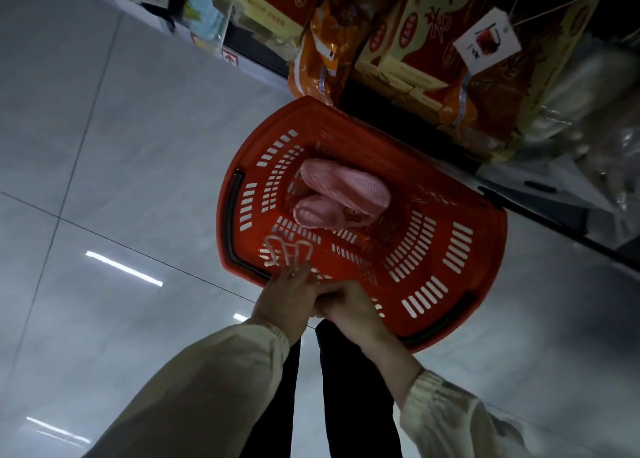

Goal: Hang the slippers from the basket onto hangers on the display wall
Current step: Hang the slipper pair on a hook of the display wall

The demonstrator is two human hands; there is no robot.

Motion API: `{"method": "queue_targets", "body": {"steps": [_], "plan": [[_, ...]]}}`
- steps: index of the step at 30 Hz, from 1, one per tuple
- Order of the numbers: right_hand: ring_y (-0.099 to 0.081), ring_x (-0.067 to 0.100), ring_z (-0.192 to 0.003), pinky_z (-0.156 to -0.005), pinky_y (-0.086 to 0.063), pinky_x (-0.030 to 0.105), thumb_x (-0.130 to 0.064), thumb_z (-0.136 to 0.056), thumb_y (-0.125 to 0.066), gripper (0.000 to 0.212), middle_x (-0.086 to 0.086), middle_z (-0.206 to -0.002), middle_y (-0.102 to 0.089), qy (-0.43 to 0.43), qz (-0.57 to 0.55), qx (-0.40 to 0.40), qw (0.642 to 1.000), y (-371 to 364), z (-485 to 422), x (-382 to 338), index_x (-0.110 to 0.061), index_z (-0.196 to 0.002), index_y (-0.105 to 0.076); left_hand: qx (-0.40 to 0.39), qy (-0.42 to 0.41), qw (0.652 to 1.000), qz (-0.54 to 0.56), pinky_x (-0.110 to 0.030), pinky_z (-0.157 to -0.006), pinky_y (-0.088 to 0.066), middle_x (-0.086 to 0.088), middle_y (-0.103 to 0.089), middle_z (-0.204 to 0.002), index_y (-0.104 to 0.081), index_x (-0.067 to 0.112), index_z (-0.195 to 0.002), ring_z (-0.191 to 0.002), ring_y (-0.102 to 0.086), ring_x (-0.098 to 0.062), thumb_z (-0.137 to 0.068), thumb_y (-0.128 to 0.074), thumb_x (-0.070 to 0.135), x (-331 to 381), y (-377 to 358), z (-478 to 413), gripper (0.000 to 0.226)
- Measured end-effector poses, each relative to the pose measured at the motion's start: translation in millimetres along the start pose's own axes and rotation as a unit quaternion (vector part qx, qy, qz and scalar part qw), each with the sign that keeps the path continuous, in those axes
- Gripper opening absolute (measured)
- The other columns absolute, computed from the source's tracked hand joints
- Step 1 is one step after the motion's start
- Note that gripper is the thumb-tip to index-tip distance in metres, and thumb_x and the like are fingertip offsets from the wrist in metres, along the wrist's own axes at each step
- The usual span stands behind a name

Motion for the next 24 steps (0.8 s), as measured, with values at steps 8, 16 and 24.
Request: {"method": "queue_targets", "body": {"steps": [8,16,24], "plan": [[-0.066,0.019,-0.093,-0.084,-0.052,0.031,-0.007,-0.096,-0.055,0.021,0.013,-0.107,-0.072,-0.044,0.108,0.051,0.992,70,-43,-15,-0.007,-0.109,-0.072,0.006,0.044,0.999,-0.005,-0.039,-0.104,-0.048,-0.009,-0.036,-0.152,-0.053,0.012,-0.137,-0.123,-0.055,-0.029,-0.102,-0.045,0.019,-1,1,0,0.036],[-0.034,0.034,-0.143,-0.116,-0.031,0.047,-0.049,-0.08,-0.063,0.091,0.017,-0.156,-0.032,-0.047,0.282,0.187,0.94,132,-161,1,-0.011,-0.154,-0.025,0.022,0.011,1.0,-0.002,-0.049,-0.123,-0.019,-0.012,-0.016,-0.165,-0.037,0.013,-0.151,-0.15,-0.021,-0.035,-0.105,-0.043,0.03,-9,-24,-9,0.05],[-0.027,0.032,-0.147,-0.117,-0.026,0.042,-0.042,-0.088,-0.07,0.09,0.016,-0.161,-0.023,-0.082,0.368,0.184,0.908,131,-204,3,-0.01,-0.156,-0.021,0.044,0.009,0.998,0.035,-0.048,-0.12,-0.027,-0.007,-0.03,-0.161,-0.038,0.015,-0.149,-0.145,-0.034,-0.03,-0.104,-0.045,0.035,-25,-28,-19,0.05]]}}
Point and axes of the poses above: each hand's wrist, its own z-axis away from the middle knuckle, its own y-axis out of the back of the hand, x = y × z, the point moved 4 cm from there along -z, towards the middle knuckle
